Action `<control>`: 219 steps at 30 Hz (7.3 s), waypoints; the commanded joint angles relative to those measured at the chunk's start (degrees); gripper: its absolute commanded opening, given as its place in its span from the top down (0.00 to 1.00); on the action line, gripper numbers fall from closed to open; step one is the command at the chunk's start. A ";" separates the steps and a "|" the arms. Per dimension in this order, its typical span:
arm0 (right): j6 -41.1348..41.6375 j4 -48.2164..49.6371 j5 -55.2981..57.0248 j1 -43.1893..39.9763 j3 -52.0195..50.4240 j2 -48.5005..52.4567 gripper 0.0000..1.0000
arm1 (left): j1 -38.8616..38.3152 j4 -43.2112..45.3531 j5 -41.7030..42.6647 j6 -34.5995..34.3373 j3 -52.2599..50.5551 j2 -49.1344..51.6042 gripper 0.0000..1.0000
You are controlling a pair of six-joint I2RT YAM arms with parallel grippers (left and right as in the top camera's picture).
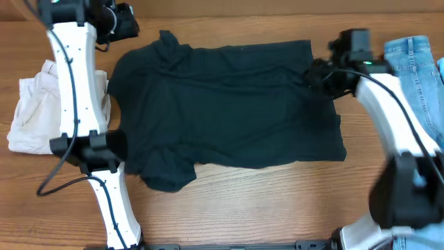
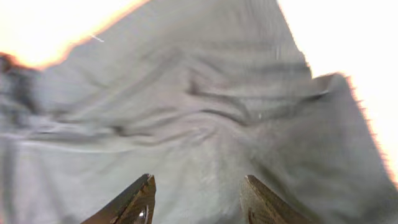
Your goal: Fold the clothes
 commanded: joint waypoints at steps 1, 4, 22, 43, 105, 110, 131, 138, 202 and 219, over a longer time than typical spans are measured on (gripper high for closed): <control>-2.58 -5.22 -0.22 0.17 2.05 -12.98 0.47 | -0.31 -7.96 1.11 -0.35 11.23 -4.85 0.46; -2.54 -12.15 -0.20 0.17 2.05 -20.59 0.41 | -1.07 -7.96 5.22 -5.01 10.49 -11.47 0.50; 6.45 -27.06 -0.35 -0.33 -14.32 -22.93 0.22 | -22.10 5.88 -6.84 -17.88 -91.89 -62.73 0.52; 7.37 -12.07 -2.99 -4.11 -31.52 -16.39 0.22 | -29.09 43.32 -20.09 -45.81 -124.45 -47.43 0.45; 16.65 -21.09 2.03 -6.99 -38.86 -26.34 0.96 | -6.16 10.23 -5.75 -38.93 -122.57 -65.22 0.96; 12.81 -21.94 2.10 -6.99 -32.02 -27.58 0.96 | -6.16 12.37 -9.77 -36.15 -116.78 -67.67 0.96; 13.44 13.00 -2.36 -6.99 -29.29 -14.88 0.87 | -5.90 48.46 -19.58 -15.69 -107.73 -55.63 0.80; 10.25 10.60 -5.09 -7.02 -29.20 -15.80 0.36 | -5.84 46.01 -23.56 -14.32 -107.16 -52.65 0.11; -3.67 -12.37 -13.75 -6.47 -29.24 -16.22 0.33 | -2.86 23.52 -26.86 -12.46 -98.51 -29.88 0.67; -3.67 -12.61 -12.66 -6.47 -29.24 -16.22 0.32 | 5.64 17.07 -23.04 -9.05 -84.54 -30.14 0.72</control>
